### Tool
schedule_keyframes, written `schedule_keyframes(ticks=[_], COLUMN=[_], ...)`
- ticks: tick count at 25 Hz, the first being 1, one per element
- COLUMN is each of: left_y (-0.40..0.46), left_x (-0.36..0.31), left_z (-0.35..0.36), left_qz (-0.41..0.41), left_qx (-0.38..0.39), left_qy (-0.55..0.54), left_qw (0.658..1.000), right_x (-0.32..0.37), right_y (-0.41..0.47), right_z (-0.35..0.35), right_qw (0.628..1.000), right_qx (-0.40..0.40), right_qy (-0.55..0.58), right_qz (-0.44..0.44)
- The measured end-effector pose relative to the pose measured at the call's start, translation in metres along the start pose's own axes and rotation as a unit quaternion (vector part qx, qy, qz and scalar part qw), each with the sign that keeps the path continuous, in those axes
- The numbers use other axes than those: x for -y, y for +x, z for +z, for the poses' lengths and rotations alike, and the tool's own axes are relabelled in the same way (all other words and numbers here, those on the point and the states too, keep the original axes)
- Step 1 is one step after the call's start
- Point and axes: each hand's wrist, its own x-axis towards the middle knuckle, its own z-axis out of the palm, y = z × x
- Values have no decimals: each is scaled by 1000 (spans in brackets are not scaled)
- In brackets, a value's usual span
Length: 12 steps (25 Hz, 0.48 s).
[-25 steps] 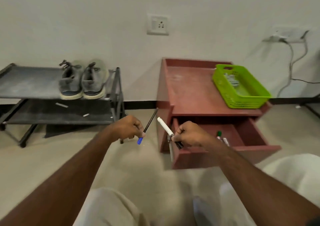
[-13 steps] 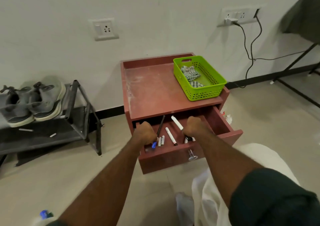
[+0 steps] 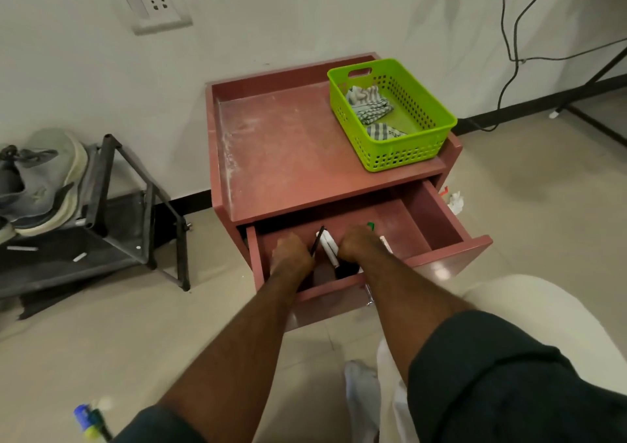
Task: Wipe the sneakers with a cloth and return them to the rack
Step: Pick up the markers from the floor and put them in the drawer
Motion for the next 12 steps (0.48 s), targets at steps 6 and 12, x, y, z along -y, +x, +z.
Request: schedule_keyframes(ticks=[6,12], left_y=[-39,-90], left_x=[3,85], left_z=[-55,-158], left_qz=[100,191], left_qx=[-98,-175], left_qy=[-38,163], left_qw=[989,952], right_x=[38,90], right_y=[-39,-96], right_z=[-22,-7], right_qw=[989,930], right_qx=[-119,-226], right_qy=[-38,-65], right_qz=[-77,-282])
